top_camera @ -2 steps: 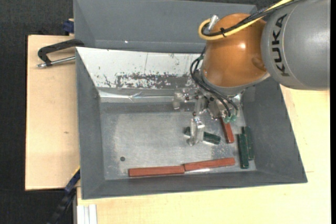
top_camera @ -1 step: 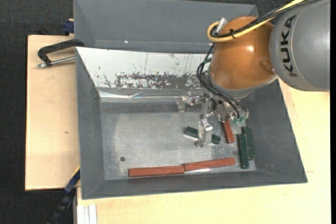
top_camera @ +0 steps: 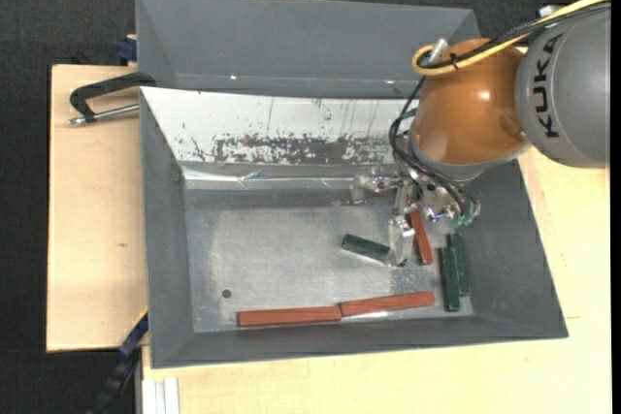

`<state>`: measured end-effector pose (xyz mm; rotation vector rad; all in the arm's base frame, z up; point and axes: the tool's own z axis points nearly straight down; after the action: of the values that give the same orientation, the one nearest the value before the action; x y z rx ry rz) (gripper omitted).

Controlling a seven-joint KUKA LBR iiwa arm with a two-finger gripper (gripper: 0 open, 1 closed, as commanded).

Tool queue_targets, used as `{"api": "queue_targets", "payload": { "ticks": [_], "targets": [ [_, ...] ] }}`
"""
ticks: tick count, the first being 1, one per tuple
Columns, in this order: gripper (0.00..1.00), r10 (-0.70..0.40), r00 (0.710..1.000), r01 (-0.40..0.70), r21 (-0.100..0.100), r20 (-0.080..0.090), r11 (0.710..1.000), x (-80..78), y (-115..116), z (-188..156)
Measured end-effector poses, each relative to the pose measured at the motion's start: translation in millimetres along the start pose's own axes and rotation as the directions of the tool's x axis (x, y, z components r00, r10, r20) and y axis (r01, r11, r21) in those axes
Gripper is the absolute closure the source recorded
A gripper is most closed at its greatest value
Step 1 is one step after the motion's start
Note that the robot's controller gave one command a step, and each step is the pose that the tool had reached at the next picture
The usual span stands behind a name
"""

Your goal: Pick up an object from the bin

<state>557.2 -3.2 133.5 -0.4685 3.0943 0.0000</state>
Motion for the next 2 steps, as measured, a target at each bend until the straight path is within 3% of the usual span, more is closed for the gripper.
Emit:
{"api": "queue_targets", "payload": {
  "ticks": [1,2],
  "targets": [
    [1.00,-0.145,0.989,0.145,-0.005,-0.010,0.989,0.7,3.4,62.7],
    [1.00,-0.145,0.989,0.144,-0.005,-0.010,0.989,0.7,3.3,62.8]
  ]
}}
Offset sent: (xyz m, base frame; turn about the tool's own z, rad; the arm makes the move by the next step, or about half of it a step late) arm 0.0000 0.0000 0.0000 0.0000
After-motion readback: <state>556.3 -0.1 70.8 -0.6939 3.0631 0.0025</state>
